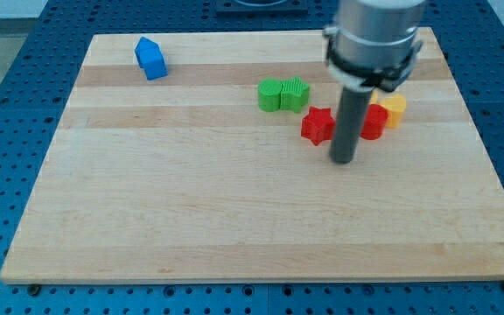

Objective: Push the red star into the red circle

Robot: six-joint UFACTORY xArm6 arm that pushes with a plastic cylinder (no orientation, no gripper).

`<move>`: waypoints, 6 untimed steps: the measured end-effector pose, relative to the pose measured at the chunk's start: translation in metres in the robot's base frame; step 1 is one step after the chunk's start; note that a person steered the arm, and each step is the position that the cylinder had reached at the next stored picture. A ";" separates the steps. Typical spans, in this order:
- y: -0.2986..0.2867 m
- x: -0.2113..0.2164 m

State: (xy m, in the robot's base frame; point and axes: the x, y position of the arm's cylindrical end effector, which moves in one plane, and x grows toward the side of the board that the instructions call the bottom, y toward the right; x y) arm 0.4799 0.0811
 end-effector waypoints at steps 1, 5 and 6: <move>-0.061 0.003; -0.012 -0.067; 0.024 -0.067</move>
